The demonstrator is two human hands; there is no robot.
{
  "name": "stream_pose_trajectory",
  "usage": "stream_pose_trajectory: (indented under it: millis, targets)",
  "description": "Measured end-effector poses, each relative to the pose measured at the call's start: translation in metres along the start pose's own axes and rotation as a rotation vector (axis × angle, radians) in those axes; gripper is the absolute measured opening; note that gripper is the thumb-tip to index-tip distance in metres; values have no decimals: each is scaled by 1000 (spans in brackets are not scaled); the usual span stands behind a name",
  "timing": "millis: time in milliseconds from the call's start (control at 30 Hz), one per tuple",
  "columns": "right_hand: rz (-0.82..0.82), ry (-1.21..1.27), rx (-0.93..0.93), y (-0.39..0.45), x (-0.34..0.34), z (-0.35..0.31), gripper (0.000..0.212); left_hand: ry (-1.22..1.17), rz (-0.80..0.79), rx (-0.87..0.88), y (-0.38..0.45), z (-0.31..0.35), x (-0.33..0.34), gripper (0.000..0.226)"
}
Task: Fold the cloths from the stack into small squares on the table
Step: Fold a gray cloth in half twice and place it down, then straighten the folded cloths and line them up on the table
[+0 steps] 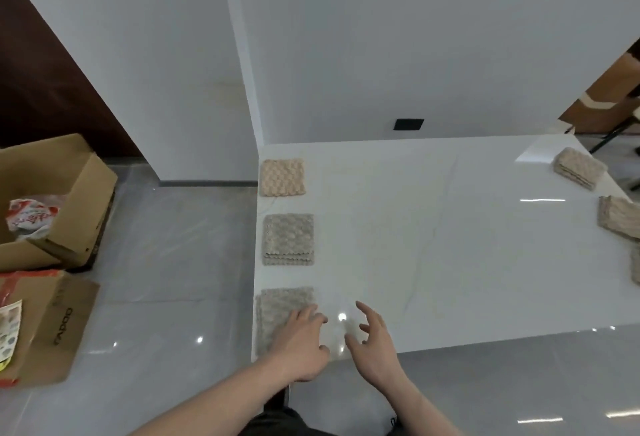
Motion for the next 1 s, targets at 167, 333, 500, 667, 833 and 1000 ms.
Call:
stream_pose_trajectory:
  millis: [167, 333, 500, 667, 833, 1000]
  targets:
    - [90, 117, -85, -26, -107, 21, 58, -36, 89, 102, 36, 116, -17, 59]
    - [93, 89, -100, -56, -220, 65, 55, -116, 153, 67, 57, 203, -12, 57]
    - [59, 26, -101, -68, -305, 88, 51, -252, 215, 60, 61, 269, 6, 53]
    - [60, 42, -144, -63, -367, 88, 48, -242, 174, 55, 77, 303, 17, 53]
    - [103, 61, -138, -64, -422, 109, 48, -191, 121, 67, 119, 344, 7, 53]
    - [174, 87, -92, -78, -489, 149, 46, -141, 38, 124, 170, 421, 5, 54]
Point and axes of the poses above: each hand's wrist, its own y-axis towards the middle knuckle, its own x-axis out of the palm, z = x × y, the point moved 7 cm from there along y, towards the middle knuckle, and after that the axes turned 13 degrees about -z, right-handed, at the moved point
